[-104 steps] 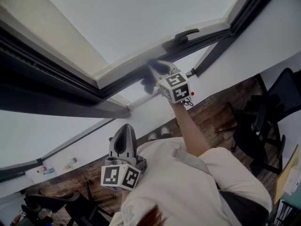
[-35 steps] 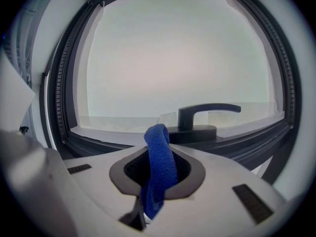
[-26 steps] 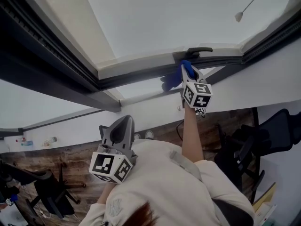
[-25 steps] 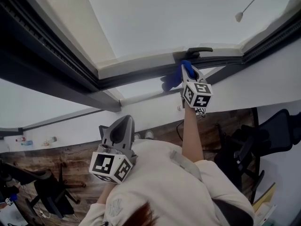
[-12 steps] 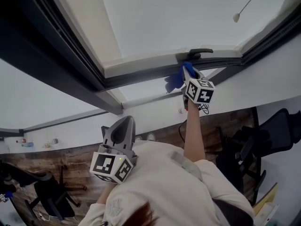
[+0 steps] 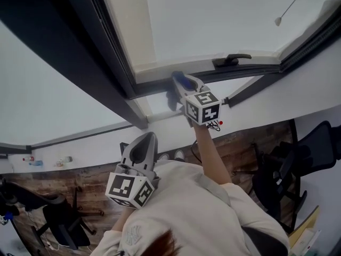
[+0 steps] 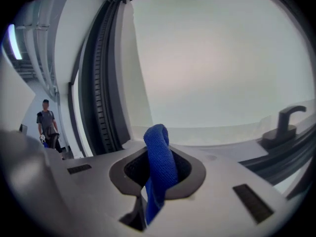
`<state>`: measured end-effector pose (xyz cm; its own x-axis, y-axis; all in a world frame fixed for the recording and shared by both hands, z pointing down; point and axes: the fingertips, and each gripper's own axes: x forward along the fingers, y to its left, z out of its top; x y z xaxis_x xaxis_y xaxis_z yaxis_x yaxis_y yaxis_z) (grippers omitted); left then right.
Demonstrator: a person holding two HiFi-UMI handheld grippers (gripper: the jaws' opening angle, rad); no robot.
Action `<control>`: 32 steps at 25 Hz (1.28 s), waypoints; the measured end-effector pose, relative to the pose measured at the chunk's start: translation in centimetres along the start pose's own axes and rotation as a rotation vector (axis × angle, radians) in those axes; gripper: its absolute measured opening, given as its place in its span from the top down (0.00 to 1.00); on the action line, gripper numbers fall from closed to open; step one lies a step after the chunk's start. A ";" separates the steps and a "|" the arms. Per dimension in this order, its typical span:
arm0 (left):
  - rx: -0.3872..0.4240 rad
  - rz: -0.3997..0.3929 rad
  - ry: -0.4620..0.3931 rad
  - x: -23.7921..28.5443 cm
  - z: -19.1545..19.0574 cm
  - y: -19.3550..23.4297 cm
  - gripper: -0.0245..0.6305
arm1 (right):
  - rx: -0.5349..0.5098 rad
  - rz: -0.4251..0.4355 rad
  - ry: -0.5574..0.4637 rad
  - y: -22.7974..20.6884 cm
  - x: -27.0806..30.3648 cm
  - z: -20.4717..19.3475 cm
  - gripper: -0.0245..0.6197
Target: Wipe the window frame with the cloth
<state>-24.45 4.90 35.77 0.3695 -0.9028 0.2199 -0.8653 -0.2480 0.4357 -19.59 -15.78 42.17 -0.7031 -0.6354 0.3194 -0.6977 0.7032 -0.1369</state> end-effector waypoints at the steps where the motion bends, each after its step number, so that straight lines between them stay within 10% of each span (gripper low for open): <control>1: -0.002 0.003 0.000 -0.5 0.0 0.4 0.96 | -0.010 0.030 0.010 1.7 0.8 -0.2 0.89; 12: -0.016 0.024 -0.003 -4.6 0.0 3.9 0.96 | -0.095 0.182 0.123 11.9 6.2 -3.6 0.89; 32: 0.007 -0.016 0.013 -6.3 0.2 4.8 0.95 | -0.184 0.085 0.163 12.1 7.7 -4.6 0.89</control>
<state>-31.05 9.37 36.35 0.3878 -0.8939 0.2246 -0.8614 -0.2649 0.4333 -32.77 -10.68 47.29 -0.7163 -0.5221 0.4630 -0.5896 0.8077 -0.0013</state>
